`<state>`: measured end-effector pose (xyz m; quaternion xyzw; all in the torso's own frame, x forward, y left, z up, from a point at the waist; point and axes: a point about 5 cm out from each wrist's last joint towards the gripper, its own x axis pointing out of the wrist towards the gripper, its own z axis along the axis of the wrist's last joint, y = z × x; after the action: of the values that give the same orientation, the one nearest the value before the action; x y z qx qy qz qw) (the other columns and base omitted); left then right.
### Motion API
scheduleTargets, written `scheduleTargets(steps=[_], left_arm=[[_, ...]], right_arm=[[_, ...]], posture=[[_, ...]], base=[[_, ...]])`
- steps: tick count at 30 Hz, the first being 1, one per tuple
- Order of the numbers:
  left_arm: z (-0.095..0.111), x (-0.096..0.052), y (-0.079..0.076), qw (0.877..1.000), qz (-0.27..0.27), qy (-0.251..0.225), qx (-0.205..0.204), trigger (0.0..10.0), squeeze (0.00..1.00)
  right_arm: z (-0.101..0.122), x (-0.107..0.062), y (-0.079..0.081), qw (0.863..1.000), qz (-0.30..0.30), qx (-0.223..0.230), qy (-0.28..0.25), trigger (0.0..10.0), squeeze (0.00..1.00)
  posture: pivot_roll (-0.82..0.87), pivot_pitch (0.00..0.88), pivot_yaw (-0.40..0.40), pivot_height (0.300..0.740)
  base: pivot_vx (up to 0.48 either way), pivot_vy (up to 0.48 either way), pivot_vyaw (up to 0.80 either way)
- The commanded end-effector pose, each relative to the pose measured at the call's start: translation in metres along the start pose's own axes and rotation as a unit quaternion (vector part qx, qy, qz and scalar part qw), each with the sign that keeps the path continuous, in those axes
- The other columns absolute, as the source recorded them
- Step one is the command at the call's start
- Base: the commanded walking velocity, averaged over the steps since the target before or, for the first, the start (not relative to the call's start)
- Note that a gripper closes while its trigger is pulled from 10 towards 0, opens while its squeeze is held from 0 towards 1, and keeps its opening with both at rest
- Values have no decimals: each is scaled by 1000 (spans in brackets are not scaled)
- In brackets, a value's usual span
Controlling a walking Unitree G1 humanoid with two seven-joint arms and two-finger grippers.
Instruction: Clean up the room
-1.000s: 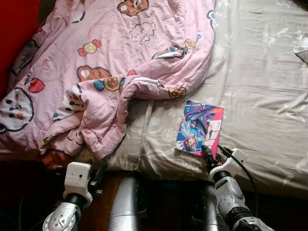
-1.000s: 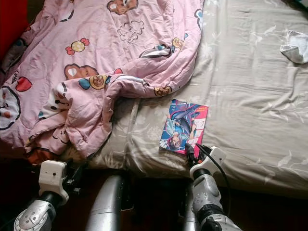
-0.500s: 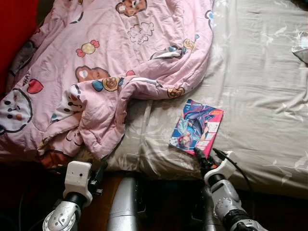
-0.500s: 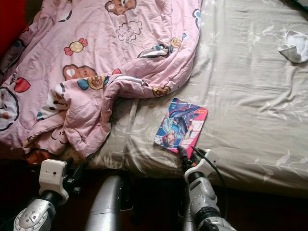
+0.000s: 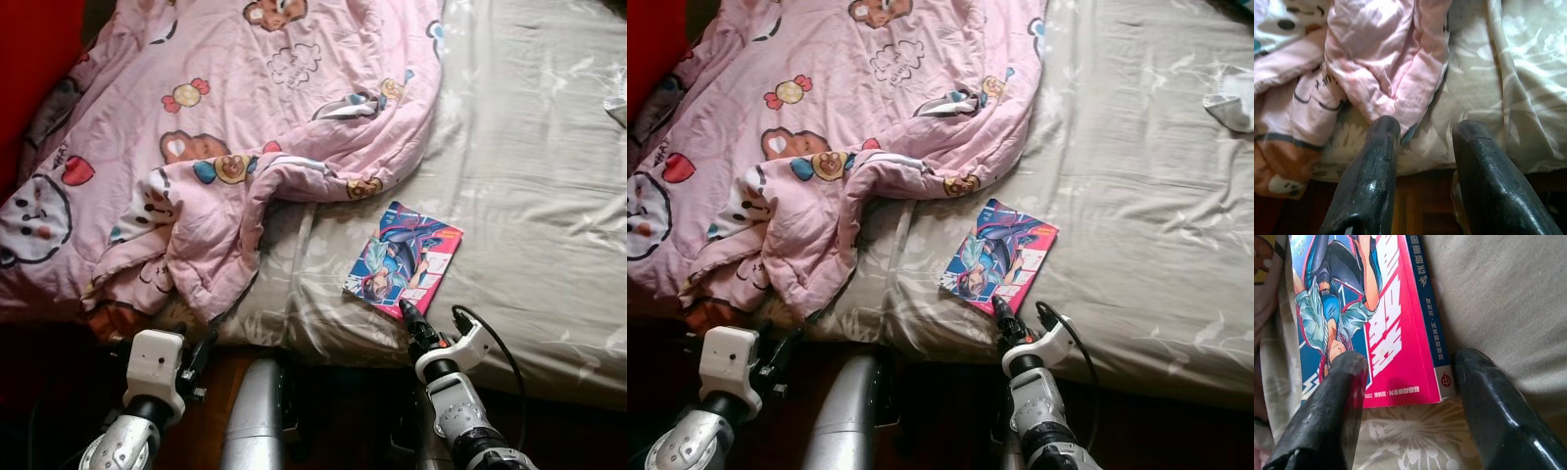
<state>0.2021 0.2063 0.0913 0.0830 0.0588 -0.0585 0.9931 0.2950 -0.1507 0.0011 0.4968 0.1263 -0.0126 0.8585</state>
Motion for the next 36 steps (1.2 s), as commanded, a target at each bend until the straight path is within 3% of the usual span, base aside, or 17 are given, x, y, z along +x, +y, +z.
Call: scheduleTargets(steps=[1,8,14,15,16,17,36], left_arm=[[-7,-8,1,1000,0,24,10,10000,0],[-6,-14,-1,999,-3,30,12,10000,0],[-6,-18,0,999,0,34,14,10000,0],[-6,-19,0,999,1,35,14,10000,0],[-6,-19,0,999,1,35,14,10000,0],[-7,-20,0,999,1,36,14,10000,0],[-11,-19,1,999,10,45,16,10000,0]], right_arm=[[-29,-11,-8,998,-11,41,48,10000,0],[-36,-8,5,995,40,61,72,10000,0],[-37,-8,2,996,22,40,81,10000,0],[-36,-8,1,996,17,41,79,3294,0],[-36,-8,1,996,17,41,79,3294,0],[-35,-8,0,996,17,44,76,0,0],[-27,-8,-2,997,18,47,59,0,0]], posture=[[260,480,128,634],[274,490,134,634],[286,498,133,634],[289,500,134,634],[289,500,134,634],[288,503,133,634],[276,496,121,634]], base=[[0,0,0],[0,0,0],[0,0,0],[0,0,0],[0,0,0],[0,0,0],[0,0,0]])
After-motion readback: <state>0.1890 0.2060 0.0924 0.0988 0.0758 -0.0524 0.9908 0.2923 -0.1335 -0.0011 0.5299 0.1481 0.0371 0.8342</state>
